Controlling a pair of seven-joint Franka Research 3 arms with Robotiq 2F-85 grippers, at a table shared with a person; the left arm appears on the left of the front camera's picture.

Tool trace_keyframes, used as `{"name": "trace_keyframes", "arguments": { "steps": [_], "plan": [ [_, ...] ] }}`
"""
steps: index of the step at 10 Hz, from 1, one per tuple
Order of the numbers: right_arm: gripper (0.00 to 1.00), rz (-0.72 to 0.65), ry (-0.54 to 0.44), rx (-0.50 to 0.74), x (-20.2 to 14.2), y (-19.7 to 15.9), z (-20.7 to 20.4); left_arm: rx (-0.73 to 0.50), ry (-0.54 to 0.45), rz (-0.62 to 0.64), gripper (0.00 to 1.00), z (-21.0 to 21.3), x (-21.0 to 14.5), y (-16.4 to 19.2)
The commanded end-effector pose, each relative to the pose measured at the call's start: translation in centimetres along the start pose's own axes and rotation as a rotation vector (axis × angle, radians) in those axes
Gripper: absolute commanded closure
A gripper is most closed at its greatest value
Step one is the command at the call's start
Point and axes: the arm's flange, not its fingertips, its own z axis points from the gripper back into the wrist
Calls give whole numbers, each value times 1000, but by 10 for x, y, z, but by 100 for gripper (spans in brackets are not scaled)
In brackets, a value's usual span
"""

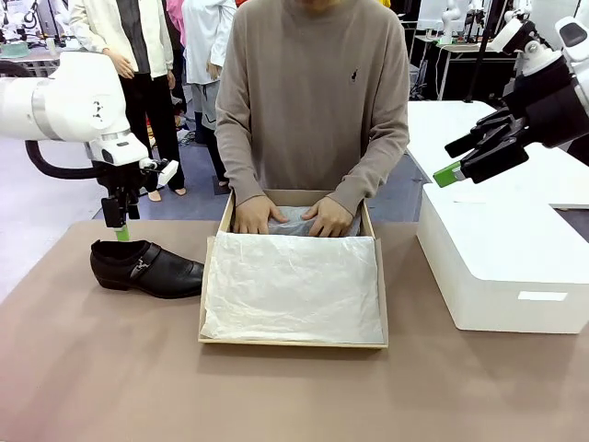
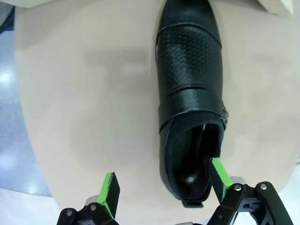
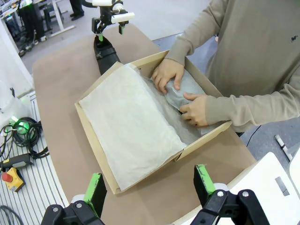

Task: Pack the shoes into the box.
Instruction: Place the other shoe of the Shoes into the Shoes Box.

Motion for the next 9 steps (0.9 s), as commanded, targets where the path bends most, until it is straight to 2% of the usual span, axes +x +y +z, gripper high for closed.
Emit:
{"name": "trace_keyframes", "arguments": {
  "steps": [1,9],
  "plan": [
    [0,8,-19,14,1,-2,-1,18,-11,38,0,-8,-6,-4],
    [0,8,-19,14,1,-2,-1,27,-13,47,0,-23,-9,11]
  ]
}}
